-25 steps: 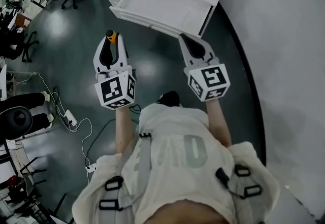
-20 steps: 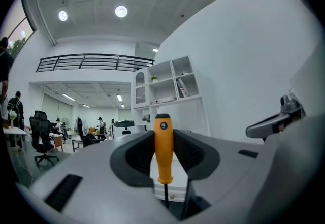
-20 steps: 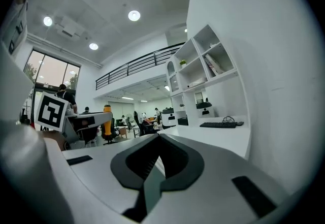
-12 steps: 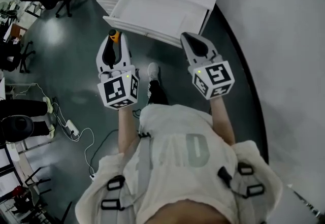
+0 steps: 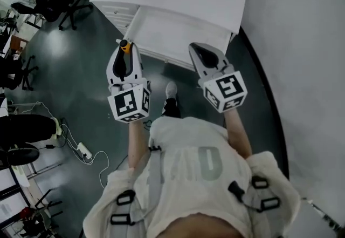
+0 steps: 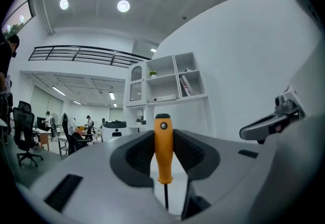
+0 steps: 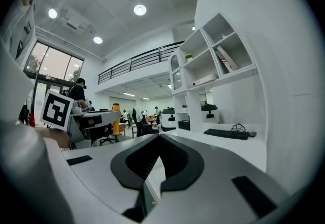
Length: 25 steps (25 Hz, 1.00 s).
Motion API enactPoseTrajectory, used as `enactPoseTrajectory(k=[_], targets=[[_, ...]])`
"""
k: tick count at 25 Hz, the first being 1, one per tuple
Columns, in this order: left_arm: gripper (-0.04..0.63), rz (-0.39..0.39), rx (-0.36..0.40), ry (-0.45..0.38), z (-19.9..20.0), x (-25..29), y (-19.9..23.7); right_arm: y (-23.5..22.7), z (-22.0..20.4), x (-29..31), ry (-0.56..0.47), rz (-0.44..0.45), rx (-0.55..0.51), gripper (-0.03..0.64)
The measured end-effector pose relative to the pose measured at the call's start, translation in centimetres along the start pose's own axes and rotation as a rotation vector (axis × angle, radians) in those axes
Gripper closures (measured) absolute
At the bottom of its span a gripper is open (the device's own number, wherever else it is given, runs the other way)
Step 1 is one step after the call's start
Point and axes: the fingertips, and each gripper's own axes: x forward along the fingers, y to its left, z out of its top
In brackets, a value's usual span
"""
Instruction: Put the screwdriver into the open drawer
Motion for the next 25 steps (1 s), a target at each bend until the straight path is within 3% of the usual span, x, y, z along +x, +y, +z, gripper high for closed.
enactPoseTrajectory(k=[7,13,18,25], targets=[[0.482,-0.033,-0.043,-0.003,-0.5,7.5,5.5,-0.9,1.0,8.7,0.052,-0.028,-0.053,0.612],[0.482,-0.082,-0.069,-0.008,-1.9,12.4,8.4,-2.0,1.2,14.7,0.085,-0.065,-0.036,0.612],[0.482,-0.122,-0.098,0.001,-3.2,15.4,9.9,-2.7,0.5,17.8,0.106,-0.124,0.019,0.612],[0.482,-0.189,-0.136,0.006,-4.3,18.6,10.6,-3.8,0.5,20.7,0.123,-0.178,0.004,0.612]])
